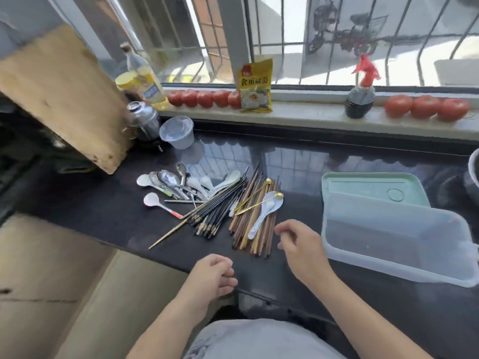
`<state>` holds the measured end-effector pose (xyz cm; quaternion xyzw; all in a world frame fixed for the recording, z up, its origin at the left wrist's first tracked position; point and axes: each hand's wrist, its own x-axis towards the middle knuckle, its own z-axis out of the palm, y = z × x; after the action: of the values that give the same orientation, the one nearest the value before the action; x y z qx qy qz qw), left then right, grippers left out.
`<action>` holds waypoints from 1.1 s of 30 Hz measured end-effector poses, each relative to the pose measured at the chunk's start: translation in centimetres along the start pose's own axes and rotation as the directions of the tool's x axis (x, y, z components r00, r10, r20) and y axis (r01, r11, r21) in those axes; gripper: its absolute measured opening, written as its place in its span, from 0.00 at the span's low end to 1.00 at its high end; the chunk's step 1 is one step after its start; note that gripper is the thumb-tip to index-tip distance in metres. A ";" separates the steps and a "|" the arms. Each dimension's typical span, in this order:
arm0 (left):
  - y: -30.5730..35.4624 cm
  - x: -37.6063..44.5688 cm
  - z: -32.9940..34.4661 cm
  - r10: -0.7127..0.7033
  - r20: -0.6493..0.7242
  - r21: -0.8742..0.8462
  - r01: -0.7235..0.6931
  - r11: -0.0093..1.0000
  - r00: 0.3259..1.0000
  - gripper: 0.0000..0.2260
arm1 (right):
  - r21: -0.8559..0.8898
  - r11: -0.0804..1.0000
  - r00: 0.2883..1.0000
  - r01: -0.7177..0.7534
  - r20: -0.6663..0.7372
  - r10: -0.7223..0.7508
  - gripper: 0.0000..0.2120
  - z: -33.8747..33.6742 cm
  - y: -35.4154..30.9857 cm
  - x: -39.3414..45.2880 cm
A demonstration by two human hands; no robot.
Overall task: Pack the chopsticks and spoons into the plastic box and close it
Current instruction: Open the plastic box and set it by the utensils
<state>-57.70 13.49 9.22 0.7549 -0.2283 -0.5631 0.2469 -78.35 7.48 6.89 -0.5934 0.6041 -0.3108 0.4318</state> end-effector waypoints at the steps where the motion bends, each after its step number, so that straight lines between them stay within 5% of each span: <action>1: -0.7 0.4 -1.6 -0.008 -0.007 -0.031 0.008 0.999 1.000 0.07 | -0.010 0.999 0.998 -0.049 0.039 0.049 0.13 1.2 -0.4 0.2; 6: -2.4 4.4 -8.9 -0.005 0.002 -0.108 0.005 0.994 1.000 0.05 | -0.126 0.960 0.958 -0.251 0.112 0.265 0.12 7.0 -1.6 1.4; 14: -2.3 13.3 -21.3 0.083 0.132 0.264 -0.115 0.958 0.988 0.07 | -0.002 0.873 0.873 -0.488 0.014 0.488 0.07 19.8 -5.2 4.1; 24: 0.7 18.5 -27.4 0.078 0.215 0.317 -0.145 0.937 0.973 0.06 | 0.009 0.747 0.744 -0.664 -0.081 0.663 0.06 26.1 -8.8 4.9; 26: 0.9 18.7 -26.7 0.085 0.259 0.297 -0.163 0.941 0.962 0.06 | -0.052 0.785 0.778 -0.617 -0.193 0.598 0.06 25.2 -9.3 5.5; 27: 1.1 18.6 -26.4 0.088 0.278 0.294 -0.172 0.940 0.957 0.06 | -0.148 0.817 0.800 -0.557 -0.362 0.479 0.07 24.0 -9.2 5.7; 30: 1.6 18.3 -25.3 0.090 0.333 0.297 -0.195 0.935 0.939 0.06 | -0.421 0.718 0.648 -0.554 -0.760 0.055 0.22 16.9 -7.4 5.6; 33: 2.3 18.4 -24.5 0.088 0.361 0.347 -0.221 0.911 0.929 0.06 | -0.463 0.451 0.594 -0.764 -0.777 0.210 0.32 8.6 -3.5 4.5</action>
<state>-29.47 3.09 3.12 0.6599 -0.4323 -0.6069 0.0969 -68.83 3.84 5.56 -0.3604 0.9314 -0.0494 -0.0132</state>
